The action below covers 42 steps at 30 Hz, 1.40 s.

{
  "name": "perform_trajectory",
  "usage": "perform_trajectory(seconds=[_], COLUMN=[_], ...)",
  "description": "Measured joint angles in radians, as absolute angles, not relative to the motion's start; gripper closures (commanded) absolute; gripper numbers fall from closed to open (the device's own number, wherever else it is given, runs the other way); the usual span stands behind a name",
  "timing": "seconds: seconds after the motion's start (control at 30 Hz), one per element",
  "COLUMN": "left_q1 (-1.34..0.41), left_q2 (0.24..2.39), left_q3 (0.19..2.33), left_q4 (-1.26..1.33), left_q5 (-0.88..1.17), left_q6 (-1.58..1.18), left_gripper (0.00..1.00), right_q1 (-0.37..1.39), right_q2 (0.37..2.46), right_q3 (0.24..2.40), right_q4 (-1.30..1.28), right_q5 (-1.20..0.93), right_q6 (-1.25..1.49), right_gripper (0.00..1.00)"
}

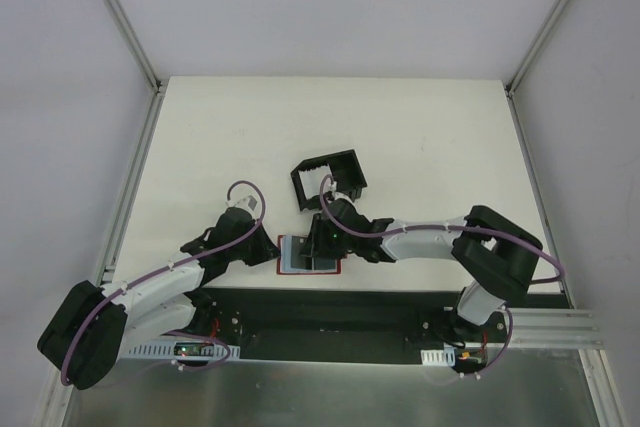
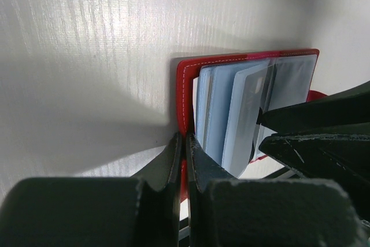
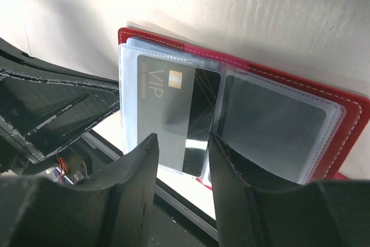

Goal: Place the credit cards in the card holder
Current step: Insert the credit card into the card holder, then pick up the credit card from the storage box.

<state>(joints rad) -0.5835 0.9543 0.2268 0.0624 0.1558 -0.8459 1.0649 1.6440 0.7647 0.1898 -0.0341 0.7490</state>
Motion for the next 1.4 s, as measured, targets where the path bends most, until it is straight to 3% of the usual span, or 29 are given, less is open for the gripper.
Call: perform_trajectory(seconds=[0.53,1.03,1.27,1.4], left_q1=[-0.583,-0.583,-0.583,-0.583], left_q2=[0.954,0.888,0.874,0.882], left_q3=[0.227,0.227,0.227,0.227], left_q4=[0.063,0.038,0.017,0.016], left_q5=[0.156,0.157,0.152,0.152], left_q6=[-0.845,-0.845,-0.858,-0.859], left_gripper=[1.0,1.0,1.0,1.0], right_q1=[1.065,1.066,1.067,1.065], right_q2=[1.677,1.557,1.478,1.397], right_q3=[0.764,0.781,0.827,0.844], right_q4=[0.28,0.109,-0.014,-0.08], right_q5=[-0.076,0.04,0.084,0.131], right_q6=[0.738,0.614,0.566,0.537], right_gripper=[0.6,0.43,0.27,0.25])
